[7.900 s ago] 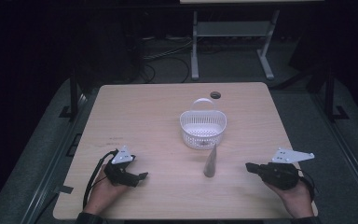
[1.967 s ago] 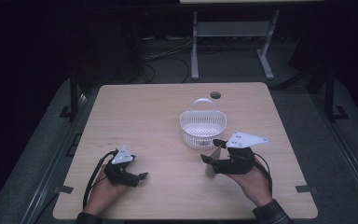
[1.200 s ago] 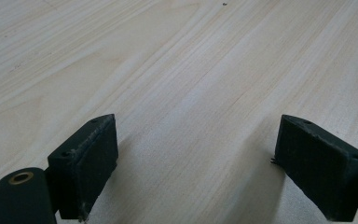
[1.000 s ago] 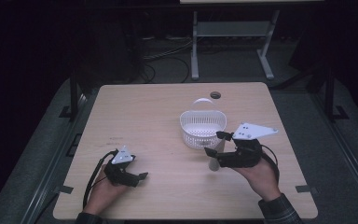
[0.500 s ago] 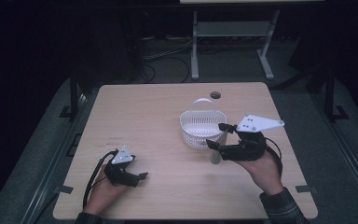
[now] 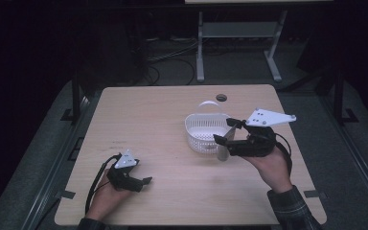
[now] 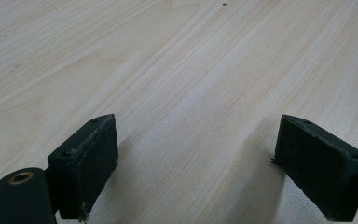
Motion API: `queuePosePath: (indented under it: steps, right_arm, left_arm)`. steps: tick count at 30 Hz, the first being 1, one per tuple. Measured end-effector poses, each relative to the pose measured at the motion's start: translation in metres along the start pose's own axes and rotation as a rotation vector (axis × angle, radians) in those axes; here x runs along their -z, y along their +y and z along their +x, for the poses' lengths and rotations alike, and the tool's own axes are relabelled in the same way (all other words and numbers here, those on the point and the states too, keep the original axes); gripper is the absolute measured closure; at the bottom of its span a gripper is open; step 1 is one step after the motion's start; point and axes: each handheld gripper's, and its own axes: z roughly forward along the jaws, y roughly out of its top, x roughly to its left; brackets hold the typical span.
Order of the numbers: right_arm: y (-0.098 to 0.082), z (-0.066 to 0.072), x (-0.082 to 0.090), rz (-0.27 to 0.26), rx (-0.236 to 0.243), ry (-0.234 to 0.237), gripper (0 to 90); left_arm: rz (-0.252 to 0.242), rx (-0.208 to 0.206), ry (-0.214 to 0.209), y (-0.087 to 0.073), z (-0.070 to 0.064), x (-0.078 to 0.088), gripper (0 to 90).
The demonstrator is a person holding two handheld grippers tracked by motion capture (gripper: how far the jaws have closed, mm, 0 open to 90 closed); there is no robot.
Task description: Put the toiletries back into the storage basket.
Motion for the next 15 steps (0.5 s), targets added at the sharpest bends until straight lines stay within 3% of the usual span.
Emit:
queuePosePath:
  steps: [15]
  right_arm:
    - [0.019, -0.012, -0.002, -0.035, 0.007, -0.018, 30.3]
  left_arm:
    - [0.000, 0.000, 0.000, 0.000, 0.000, 0.000, 12.3]
